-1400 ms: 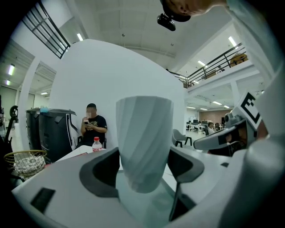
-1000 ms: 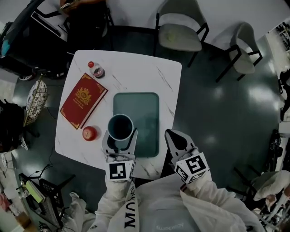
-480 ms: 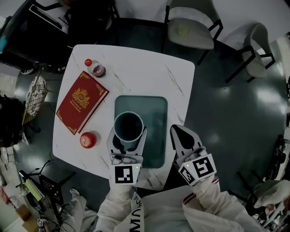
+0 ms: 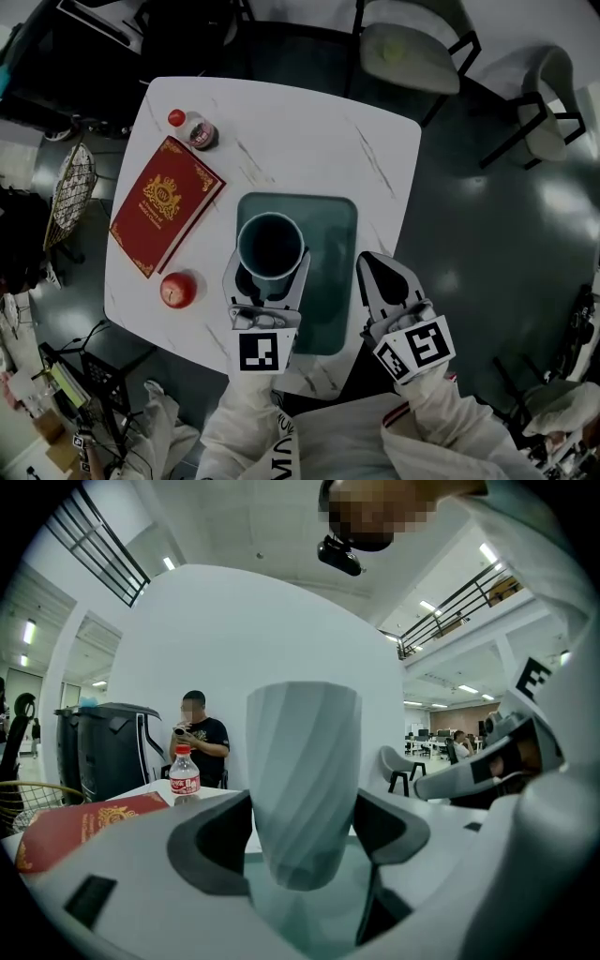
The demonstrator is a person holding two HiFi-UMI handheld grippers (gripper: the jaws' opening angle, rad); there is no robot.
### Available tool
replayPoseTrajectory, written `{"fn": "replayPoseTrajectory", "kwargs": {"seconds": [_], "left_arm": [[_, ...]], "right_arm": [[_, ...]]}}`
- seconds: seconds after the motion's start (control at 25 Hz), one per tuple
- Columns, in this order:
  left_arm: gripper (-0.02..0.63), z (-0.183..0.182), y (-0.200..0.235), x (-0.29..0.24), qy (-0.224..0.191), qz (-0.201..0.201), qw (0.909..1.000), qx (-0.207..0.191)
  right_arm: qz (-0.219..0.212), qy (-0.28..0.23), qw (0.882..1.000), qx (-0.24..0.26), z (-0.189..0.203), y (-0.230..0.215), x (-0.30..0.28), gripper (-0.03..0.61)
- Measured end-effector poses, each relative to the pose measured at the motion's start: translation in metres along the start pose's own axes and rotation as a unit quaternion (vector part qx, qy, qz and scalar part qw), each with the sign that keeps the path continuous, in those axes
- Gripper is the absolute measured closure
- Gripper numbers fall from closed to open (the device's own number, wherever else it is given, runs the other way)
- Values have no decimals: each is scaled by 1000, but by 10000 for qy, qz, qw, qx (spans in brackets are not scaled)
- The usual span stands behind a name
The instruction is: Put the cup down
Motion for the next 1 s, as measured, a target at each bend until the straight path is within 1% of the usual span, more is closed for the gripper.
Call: {"fn": "replayPoseTrajectory", "kwargs": {"seconds": [0.2, 0.52, 0.68, 0.8, 1.0], "left_arm": [[270, 10, -1, -12, 32, -44, 10000, -9], [270, 22, -2, -33, 100, 34, 9999, -47], [270, 30, -3, -48, 160, 56, 9998, -133], [270, 36, -3, -57, 206, 20, 9997, -116], [270, 42, -6, -65, 225, 41, 9996, -138]], "right_arm": [[83, -18, 10000, -51, -4, -14, -1, 573], [259, -73, 9996, -92, -7, -38, -8, 573], [302, -75, 9993, -227, -6, -50, -10, 573], [372, -76, 9989, -266, -6, -59, -11, 573], [380, -53, 9989, -278, -4, -65, -13, 573]]}}
Point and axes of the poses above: the fingertips, and each gripper's own axes: x backward along the fingers, y to its left, z out of its underside, the point moved 3 cm from there along x, backward along the fingers, and after that the axes turned 6 degrees about -z, right-handed, at the moved point
